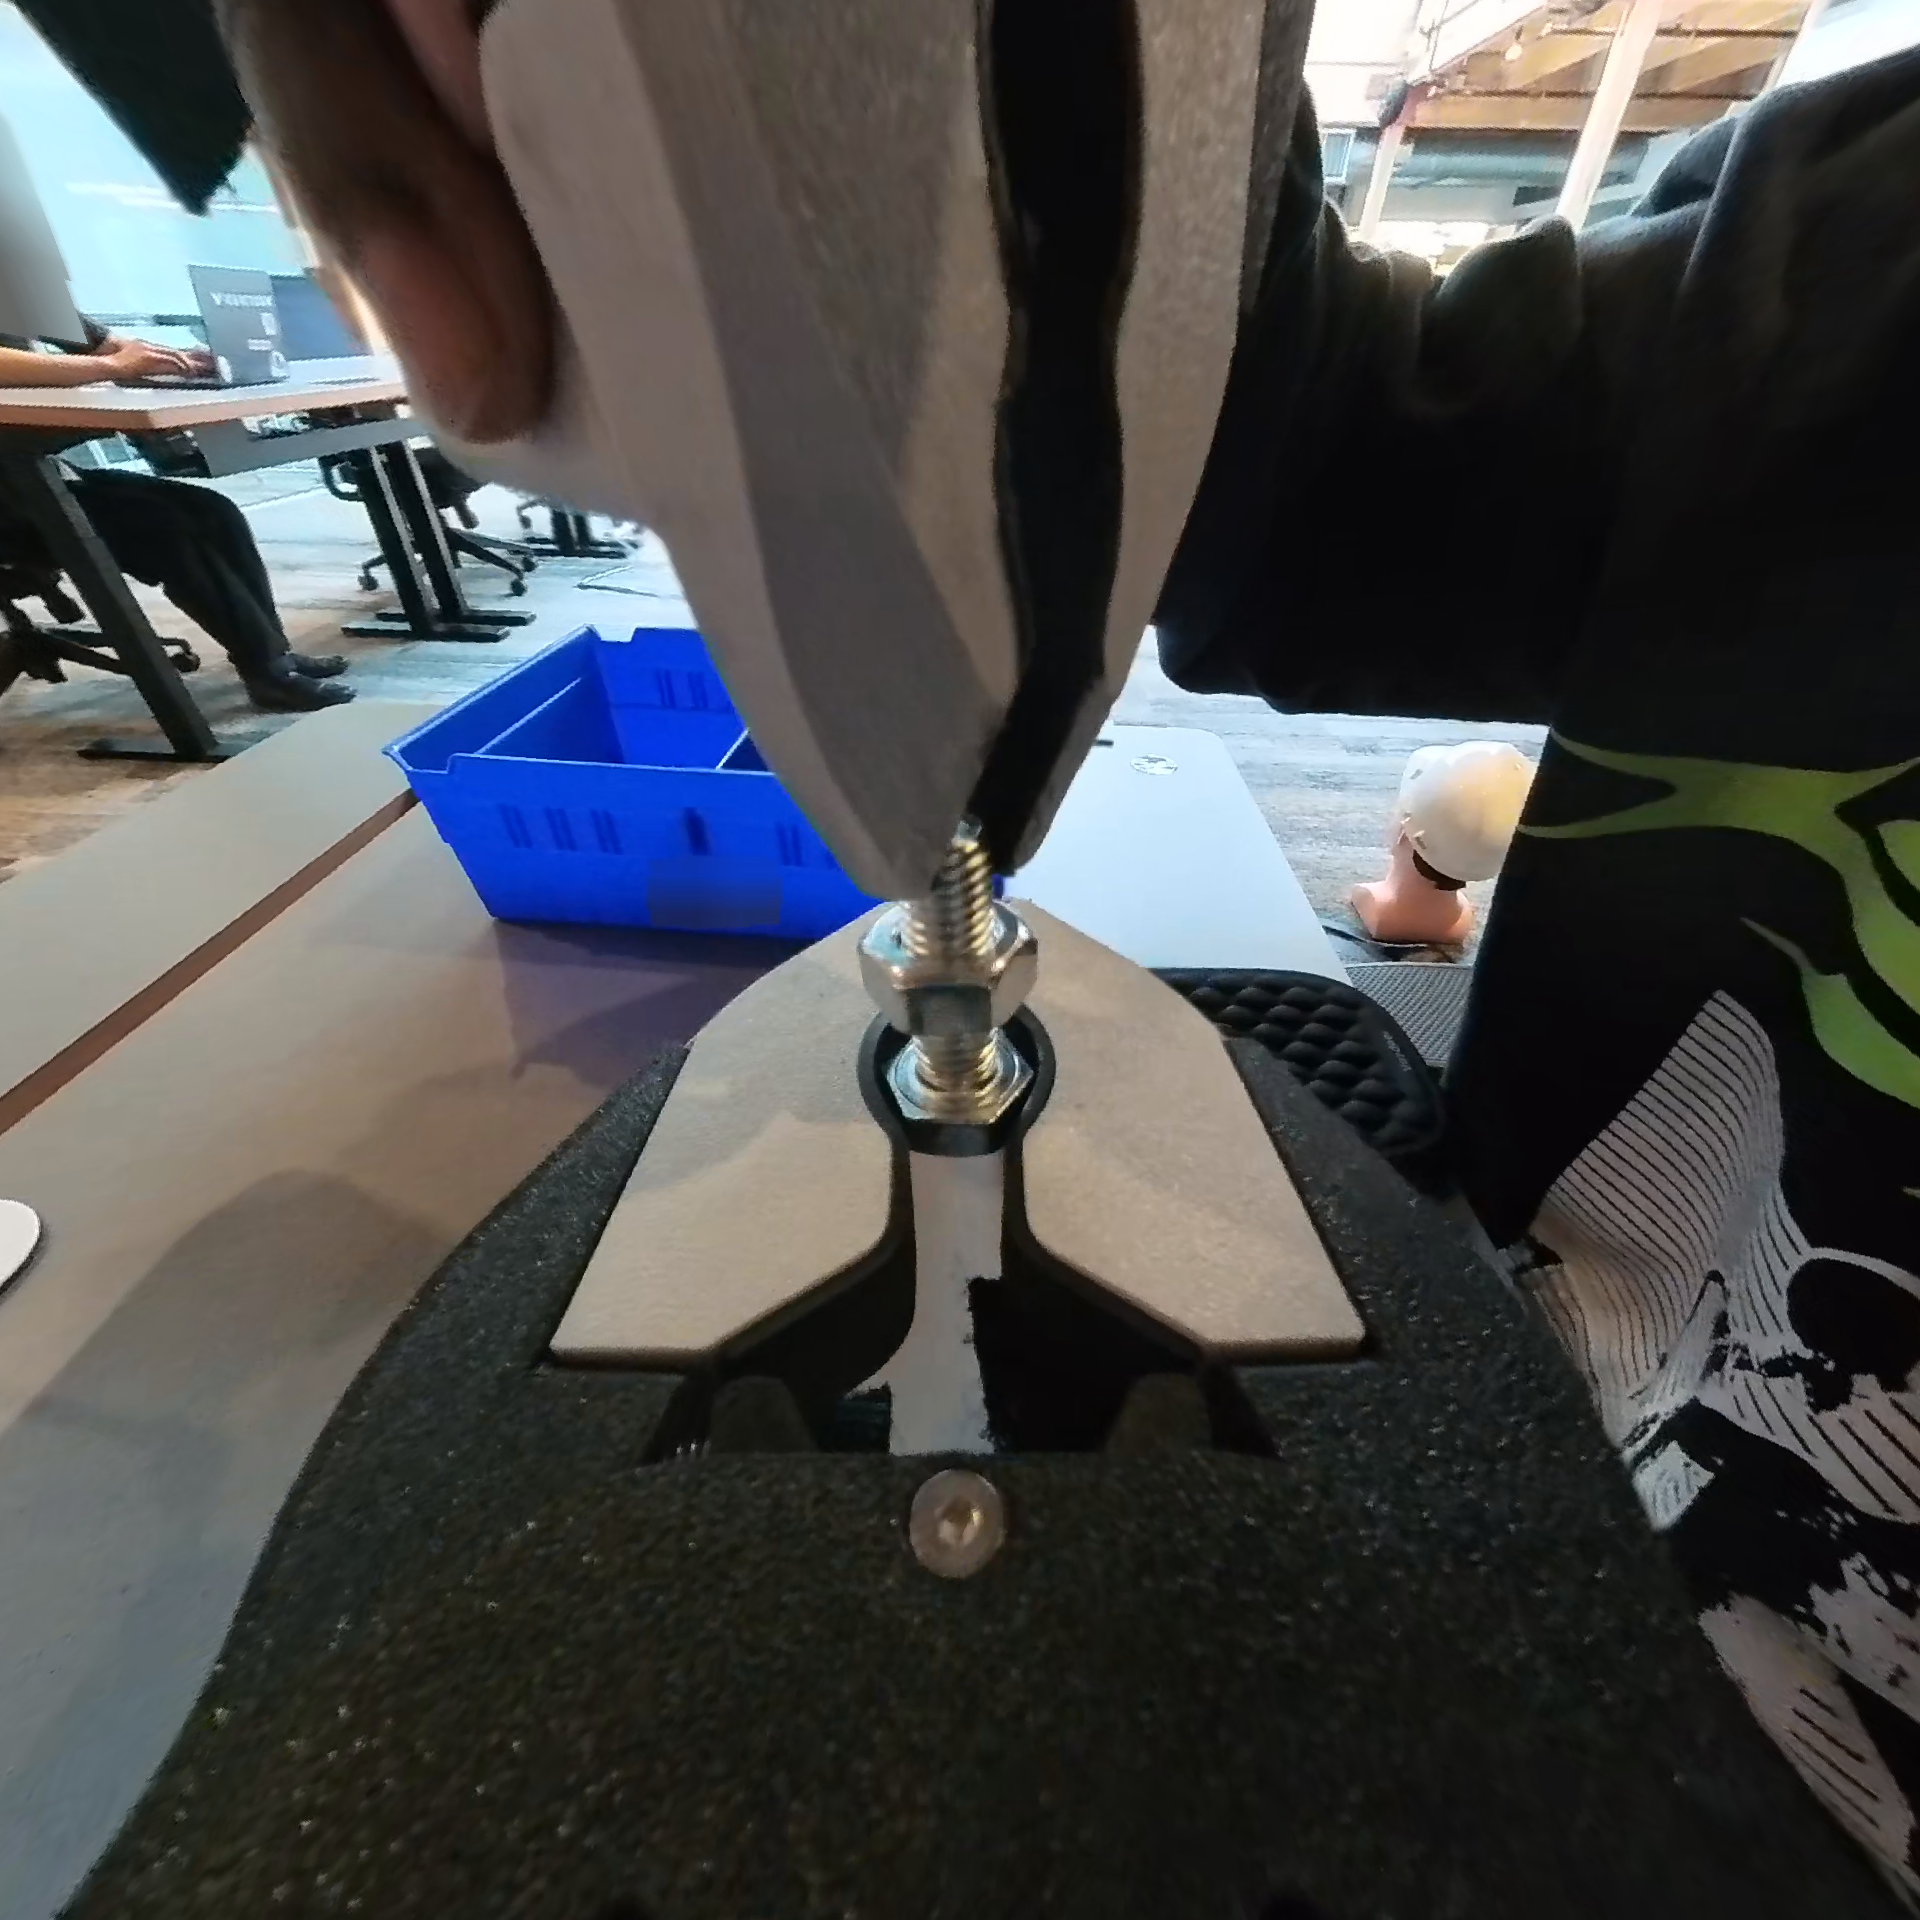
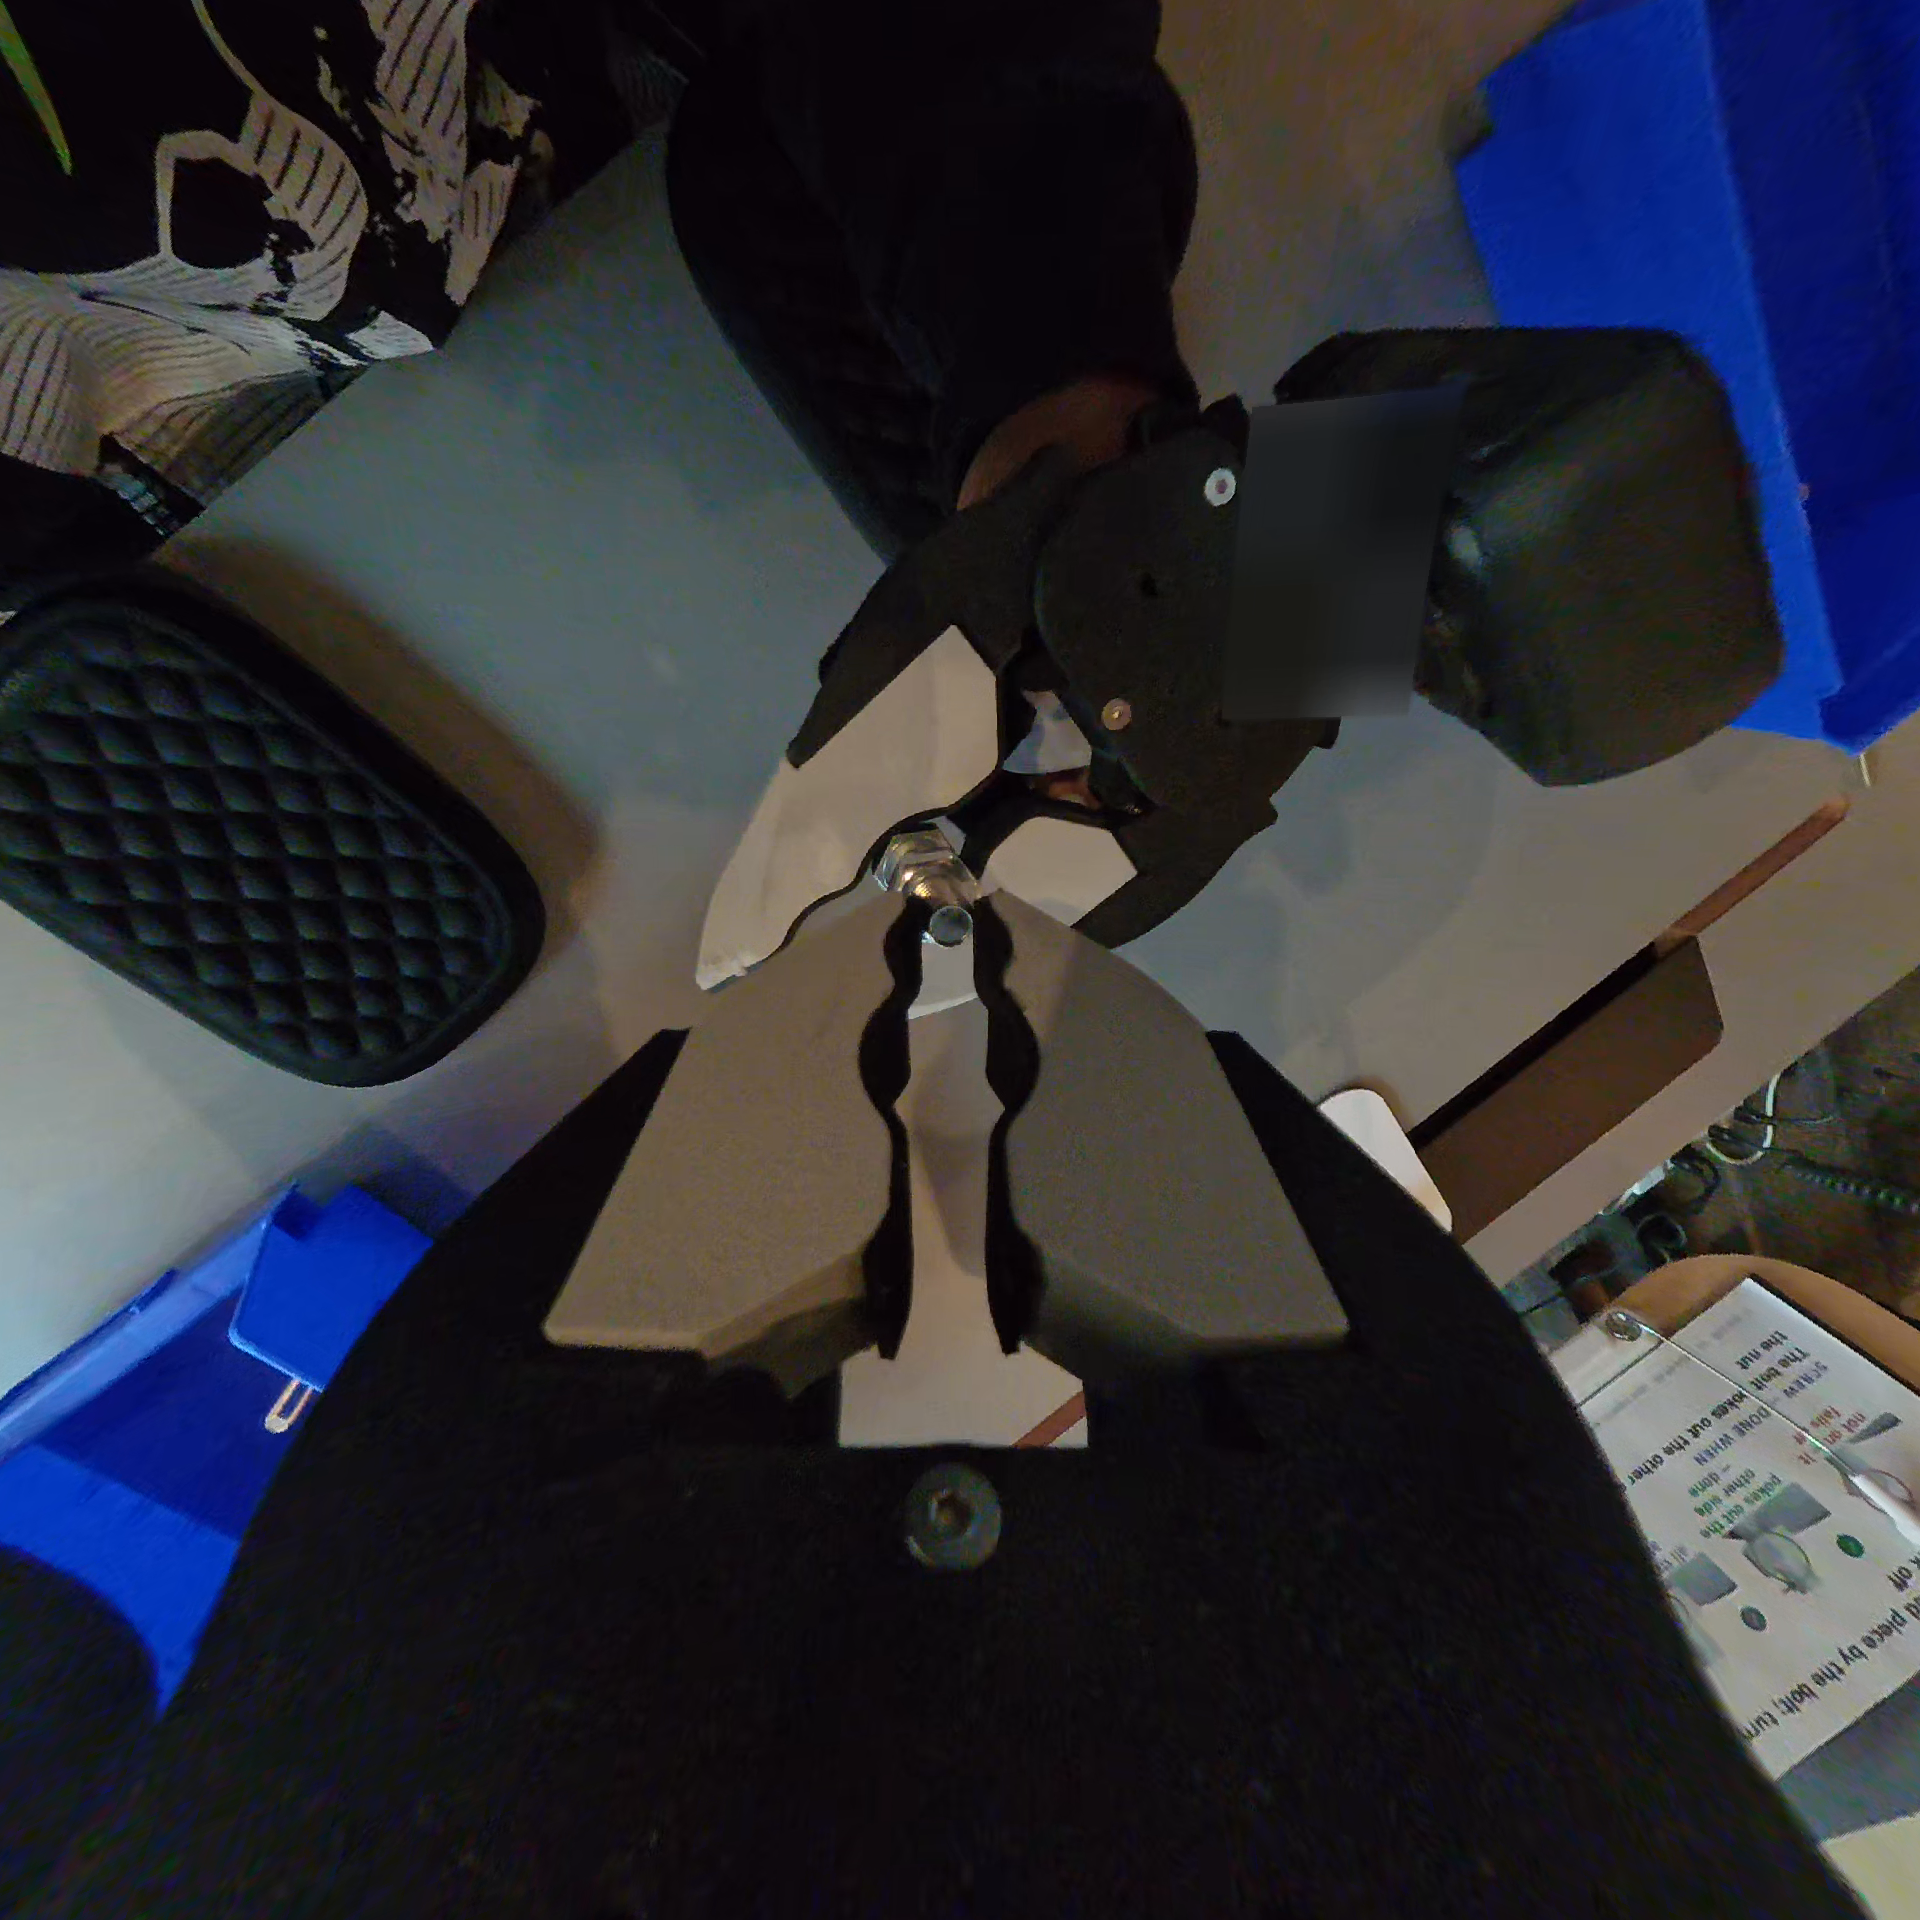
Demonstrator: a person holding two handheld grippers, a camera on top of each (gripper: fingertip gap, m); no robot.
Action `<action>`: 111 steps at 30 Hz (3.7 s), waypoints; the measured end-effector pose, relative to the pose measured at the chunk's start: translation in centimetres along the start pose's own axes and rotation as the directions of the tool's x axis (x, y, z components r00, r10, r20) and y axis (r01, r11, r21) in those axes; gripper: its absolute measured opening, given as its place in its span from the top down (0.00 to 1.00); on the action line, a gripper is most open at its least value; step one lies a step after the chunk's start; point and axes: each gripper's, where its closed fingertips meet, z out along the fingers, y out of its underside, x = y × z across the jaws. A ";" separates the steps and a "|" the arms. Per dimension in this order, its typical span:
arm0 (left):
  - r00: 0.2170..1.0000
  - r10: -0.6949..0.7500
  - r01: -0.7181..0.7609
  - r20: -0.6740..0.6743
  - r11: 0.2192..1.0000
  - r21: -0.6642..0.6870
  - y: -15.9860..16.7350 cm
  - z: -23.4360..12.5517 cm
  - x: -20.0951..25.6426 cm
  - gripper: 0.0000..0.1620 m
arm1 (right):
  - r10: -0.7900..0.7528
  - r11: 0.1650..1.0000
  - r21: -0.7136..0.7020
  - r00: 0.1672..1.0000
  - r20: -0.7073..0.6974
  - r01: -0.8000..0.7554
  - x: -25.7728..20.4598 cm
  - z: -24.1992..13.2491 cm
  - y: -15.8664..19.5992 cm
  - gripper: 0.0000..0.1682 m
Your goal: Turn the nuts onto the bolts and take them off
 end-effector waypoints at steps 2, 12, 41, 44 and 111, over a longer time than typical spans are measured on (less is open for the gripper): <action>1.000 0.008 -0.008 0.000 1.000 0.004 0.0 0.0 0.1 0.92 | 0.002 1.000 0.003 1.000 -0.008 -0.002 0.0 0.0 -0.1 0.95; 0.988 0.015 -0.024 0.152 0.998 0.060 0.7 -0.8 -2.2 0.92 | 0.649 0.736 0.445 0.719 -0.249 -0.510 1.4 0.7 1.2 0.55; 0.996 0.020 -0.022 0.081 1.000 0.016 3.2 0.2 -1.9 0.93 | 0.895 0.336 0.869 0.410 -0.175 -0.362 0.5 3.5 3.6 0.74; 0.998 0.014 -0.016 0.068 0.999 0.032 2.9 0.0 -1.8 0.93 | 0.905 0.342 0.877 0.371 -0.209 -0.339 -0.3 2.4 4.9 0.95; 0.999 0.030 -0.030 0.018 1.000 0.009 3.1 0.2 -0.9 0.93 | 0.874 0.266 0.896 0.480 -0.069 -0.355 0.1 3.7 1.8 0.78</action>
